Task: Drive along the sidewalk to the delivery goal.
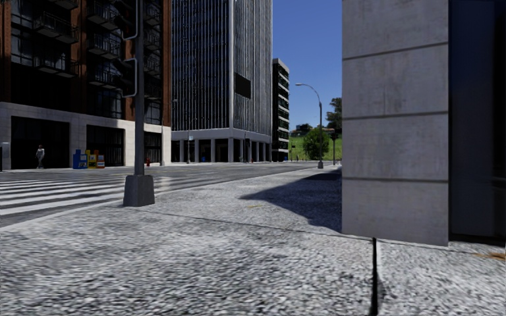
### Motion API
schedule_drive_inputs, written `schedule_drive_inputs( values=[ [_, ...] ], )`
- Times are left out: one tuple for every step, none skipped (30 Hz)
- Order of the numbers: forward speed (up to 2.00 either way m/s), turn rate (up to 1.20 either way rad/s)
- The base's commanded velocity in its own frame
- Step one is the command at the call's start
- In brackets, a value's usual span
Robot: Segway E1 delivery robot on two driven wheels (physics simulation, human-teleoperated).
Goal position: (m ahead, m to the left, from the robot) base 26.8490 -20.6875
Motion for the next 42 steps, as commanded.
schedule_drive_inputs(
  values=[
    [2.0, 0.0],
    [2.0, 0.0],
    [2.0, 0.0],
    [2.0, 0.0],
    [2.0, 0.0],
    [2.0, 0.0],
    [2.0, 0.0],
    [2.0, 0.0],
    [2.0, 0.0],
    [2.0, 0.0],
    [2.0, 0.0],
    [2.0, 0.0],
    [2.0, 0.0],
    [2.0, 0.0],
    [2.0, 0.0],
    [2.0, 0.0],
    [2.0, 0.0],
    [2.0, 0.0],
    [2.0, -0.05],
    [2.0, -0.05],
    [2.0, -0.1],
    [2.0, -0.13],
    [2.0, -0.13],
    [2.0, -0.18],
    [2.0, -0.24],
    [2.0, -0.25],
    [2.0, -0.25],
    [2.0, -0.25],
    [2.0, -0.25],
    [2.0, -0.25],
    [2.0, -0.25],
    [2.0, -0.25],
    [2.0, -0.25],
    [2.0, -0.25],
    [2.0, -0.25],
    [2.0, -0.25],
    [2.0, -0.25],
    [2.0, -0.25],
    [2.0, -0.25],
    [2.0, -0.25],
    [2.0, -0.25],
    [2.0, -0.25]
  ],
)
